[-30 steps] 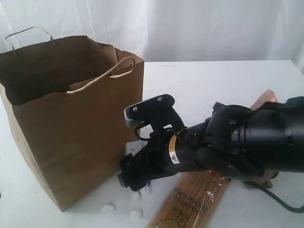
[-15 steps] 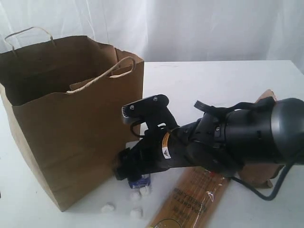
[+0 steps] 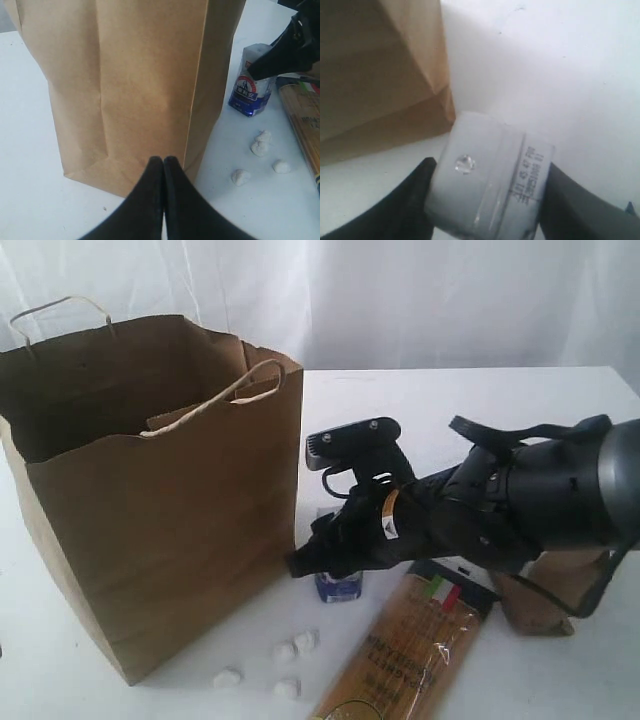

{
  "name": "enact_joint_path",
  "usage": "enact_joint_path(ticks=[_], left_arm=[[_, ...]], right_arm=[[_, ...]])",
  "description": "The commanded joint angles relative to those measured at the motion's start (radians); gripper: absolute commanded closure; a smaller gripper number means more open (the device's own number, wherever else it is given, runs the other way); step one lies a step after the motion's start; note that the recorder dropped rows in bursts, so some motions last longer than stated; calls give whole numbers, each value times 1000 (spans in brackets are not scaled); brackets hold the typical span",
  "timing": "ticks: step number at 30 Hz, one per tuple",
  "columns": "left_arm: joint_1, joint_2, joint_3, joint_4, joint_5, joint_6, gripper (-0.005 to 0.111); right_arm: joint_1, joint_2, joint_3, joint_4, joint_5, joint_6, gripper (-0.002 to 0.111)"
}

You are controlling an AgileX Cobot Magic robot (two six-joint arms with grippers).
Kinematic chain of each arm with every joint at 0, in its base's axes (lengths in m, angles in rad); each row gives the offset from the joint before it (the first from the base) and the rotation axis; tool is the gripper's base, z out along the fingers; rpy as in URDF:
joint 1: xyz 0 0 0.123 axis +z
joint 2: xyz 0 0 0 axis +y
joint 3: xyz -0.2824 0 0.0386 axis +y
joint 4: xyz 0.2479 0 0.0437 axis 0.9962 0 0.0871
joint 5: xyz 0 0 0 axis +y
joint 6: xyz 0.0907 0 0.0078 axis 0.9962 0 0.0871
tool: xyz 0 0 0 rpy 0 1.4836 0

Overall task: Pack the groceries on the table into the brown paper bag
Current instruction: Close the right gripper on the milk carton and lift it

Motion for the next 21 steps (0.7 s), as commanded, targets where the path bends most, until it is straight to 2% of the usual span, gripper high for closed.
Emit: enact_joint_path(ticks=[1, 6, 13, 18, 21], left_arm=[[2, -5, 3, -1, -4, -5, 106], [2, -5, 3, -1, -4, -5, 106], [2, -5, 3, -1, -4, -5, 106], [2, -5, 3, -1, -4, -5, 106], [2, -5, 3, -1, -4, -5, 106]], right_arm=[[-41, -45, -4, -34, -8, -63, 108], [-81, -87, -29, -20, 19, -360, 108], [-101, -114, -81, 215, 101, -857, 108], [-101, -114, -141, 427, 328, -1146, 108], [-101, -114, -181, 454, 513, -1171, 108]])
